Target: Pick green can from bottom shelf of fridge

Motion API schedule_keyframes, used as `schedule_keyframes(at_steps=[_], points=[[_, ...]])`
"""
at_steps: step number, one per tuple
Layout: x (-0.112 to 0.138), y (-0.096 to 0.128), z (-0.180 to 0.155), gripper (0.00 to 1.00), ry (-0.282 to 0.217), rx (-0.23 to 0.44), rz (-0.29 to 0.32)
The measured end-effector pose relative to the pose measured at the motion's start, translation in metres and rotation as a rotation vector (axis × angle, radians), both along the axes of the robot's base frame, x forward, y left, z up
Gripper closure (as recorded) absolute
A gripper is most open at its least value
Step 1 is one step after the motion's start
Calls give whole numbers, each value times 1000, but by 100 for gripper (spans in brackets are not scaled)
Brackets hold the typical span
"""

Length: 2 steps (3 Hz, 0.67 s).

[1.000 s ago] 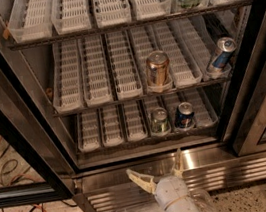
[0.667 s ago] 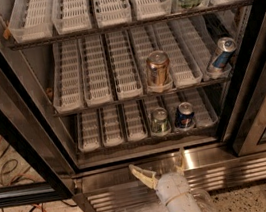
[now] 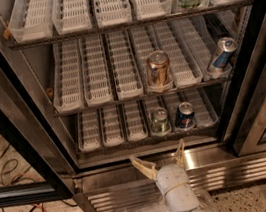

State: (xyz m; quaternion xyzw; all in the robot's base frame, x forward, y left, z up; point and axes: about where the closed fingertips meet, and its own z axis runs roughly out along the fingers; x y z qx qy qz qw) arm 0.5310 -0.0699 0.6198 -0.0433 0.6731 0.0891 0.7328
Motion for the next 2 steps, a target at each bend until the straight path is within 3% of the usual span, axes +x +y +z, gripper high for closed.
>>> schedule_keyframes(at_steps=[1, 2], points=[[12, -2, -1, 0, 3, -1, -14], [30, -14, -11, 0, 16, -18, -70]])
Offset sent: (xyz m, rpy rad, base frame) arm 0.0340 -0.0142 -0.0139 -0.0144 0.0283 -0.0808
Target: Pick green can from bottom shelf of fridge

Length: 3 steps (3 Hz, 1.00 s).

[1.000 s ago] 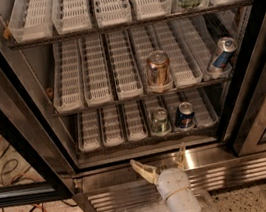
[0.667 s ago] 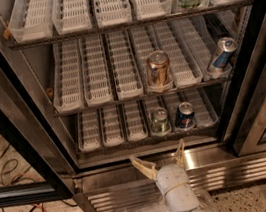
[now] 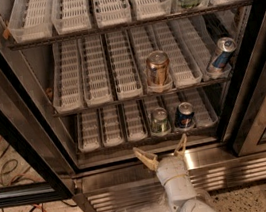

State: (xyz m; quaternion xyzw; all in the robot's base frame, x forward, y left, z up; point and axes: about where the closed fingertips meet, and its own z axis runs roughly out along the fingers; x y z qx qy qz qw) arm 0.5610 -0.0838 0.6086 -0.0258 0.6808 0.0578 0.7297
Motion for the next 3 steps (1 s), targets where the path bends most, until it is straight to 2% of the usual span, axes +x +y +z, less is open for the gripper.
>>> schedule_keyframes(at_steps=[1, 2, 3], points=[[0, 0, 0, 0, 0, 0, 0], [0, 0, 0, 19, 0, 0, 0], [0, 0, 0, 22, 0, 2, -1]])
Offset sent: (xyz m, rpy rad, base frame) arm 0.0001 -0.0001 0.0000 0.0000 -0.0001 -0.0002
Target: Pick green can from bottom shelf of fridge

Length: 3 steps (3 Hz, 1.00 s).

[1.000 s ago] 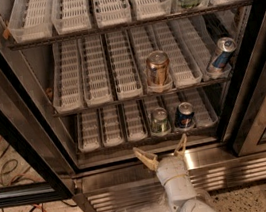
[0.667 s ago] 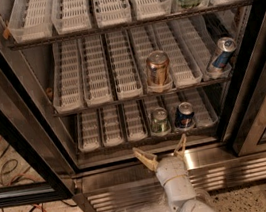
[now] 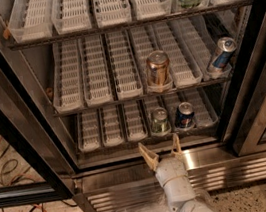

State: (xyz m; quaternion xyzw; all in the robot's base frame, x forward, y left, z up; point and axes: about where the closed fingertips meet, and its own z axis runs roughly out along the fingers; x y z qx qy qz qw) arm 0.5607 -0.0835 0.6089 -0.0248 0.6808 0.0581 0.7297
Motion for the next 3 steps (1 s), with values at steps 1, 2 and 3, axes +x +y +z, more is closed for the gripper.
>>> schedule_keyframes(at_steps=[1, 2, 3], points=[[-1, 1, 0, 28, 2, 2, 0], [-1, 2, -1, 36, 5, 3, 1], [3, 4, -3, 32, 7, 0, -2]])
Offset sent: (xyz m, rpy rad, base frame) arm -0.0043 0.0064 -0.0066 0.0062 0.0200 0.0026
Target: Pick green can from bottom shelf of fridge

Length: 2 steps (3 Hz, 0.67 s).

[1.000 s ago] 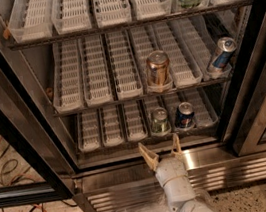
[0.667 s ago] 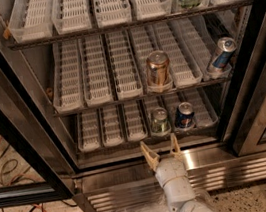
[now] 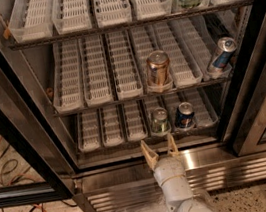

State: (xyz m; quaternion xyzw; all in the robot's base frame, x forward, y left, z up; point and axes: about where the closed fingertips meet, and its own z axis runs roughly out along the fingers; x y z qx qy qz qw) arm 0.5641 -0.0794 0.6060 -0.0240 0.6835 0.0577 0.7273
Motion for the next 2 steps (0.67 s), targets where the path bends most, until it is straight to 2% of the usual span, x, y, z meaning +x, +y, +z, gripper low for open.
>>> schedule_keyframes(at_steps=[2], points=[[20, -5, -1, 33, -1, -1, -34]])
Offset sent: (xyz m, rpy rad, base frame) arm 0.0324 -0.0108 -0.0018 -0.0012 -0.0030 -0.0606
